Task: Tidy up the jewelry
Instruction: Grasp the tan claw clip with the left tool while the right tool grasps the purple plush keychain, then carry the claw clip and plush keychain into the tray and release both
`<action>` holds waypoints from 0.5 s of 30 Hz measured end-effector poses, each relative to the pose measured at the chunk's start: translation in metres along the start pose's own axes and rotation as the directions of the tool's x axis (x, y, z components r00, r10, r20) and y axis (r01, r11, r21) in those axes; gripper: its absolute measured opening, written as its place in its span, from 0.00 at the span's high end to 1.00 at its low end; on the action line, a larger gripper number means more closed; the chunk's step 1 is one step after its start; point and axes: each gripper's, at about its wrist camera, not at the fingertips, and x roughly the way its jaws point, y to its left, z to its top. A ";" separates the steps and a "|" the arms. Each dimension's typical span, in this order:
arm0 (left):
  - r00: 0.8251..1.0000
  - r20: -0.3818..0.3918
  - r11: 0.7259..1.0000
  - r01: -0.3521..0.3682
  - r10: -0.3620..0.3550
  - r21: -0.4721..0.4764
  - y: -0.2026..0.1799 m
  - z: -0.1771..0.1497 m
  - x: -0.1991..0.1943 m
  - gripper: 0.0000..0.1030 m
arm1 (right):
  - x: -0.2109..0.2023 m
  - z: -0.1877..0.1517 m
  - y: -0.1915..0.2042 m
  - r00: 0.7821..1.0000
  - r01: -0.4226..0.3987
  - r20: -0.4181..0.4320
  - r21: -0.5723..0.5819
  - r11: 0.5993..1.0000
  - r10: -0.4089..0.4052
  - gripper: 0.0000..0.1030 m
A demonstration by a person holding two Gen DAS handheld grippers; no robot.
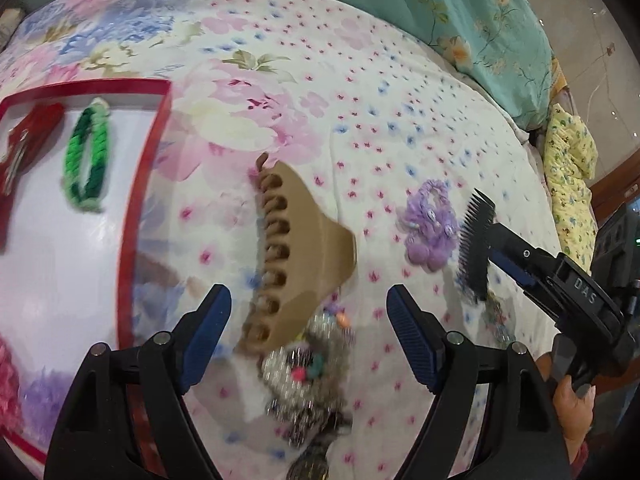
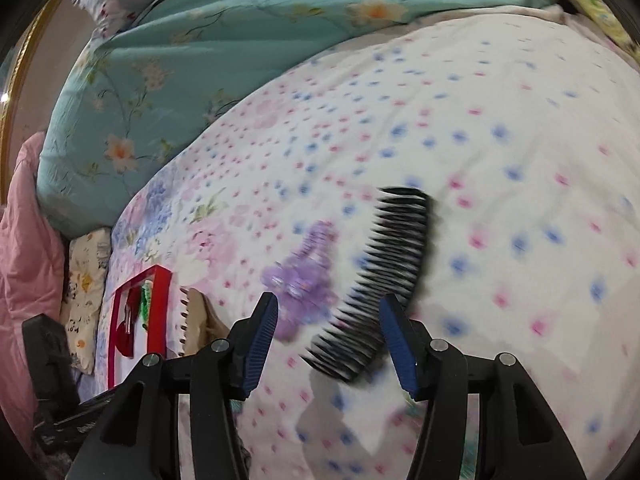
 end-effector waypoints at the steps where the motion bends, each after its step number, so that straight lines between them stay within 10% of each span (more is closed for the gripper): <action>1: 1.000 -0.004 1.000 -0.004 0.004 0.002 -0.001 0.003 0.004 0.22 | 0.005 0.003 0.004 1.000 -0.005 -0.004 -0.014 1.000 0.005 0.46; 9: 0.998 -0.017 0.998 -0.053 0.053 0.041 -0.004 0.014 0.032 0.24 | 0.055 0.013 0.014 0.995 0.015 -0.095 -0.069 0.998 -0.021 0.58; 11: 0.998 -0.005 0.996 -0.061 0.061 0.061 -0.004 0.014 0.033 0.49 | 0.055 0.013 0.016 0.996 0.019 -0.083 -0.085 0.996 -0.026 0.67; 15: 0.999 0.001 0.998 -0.033 0.033 0.061 0.000 0.013 0.029 0.48 | 0.055 0.012 0.017 0.997 0.011 -0.080 -0.087 0.996 -0.018 0.76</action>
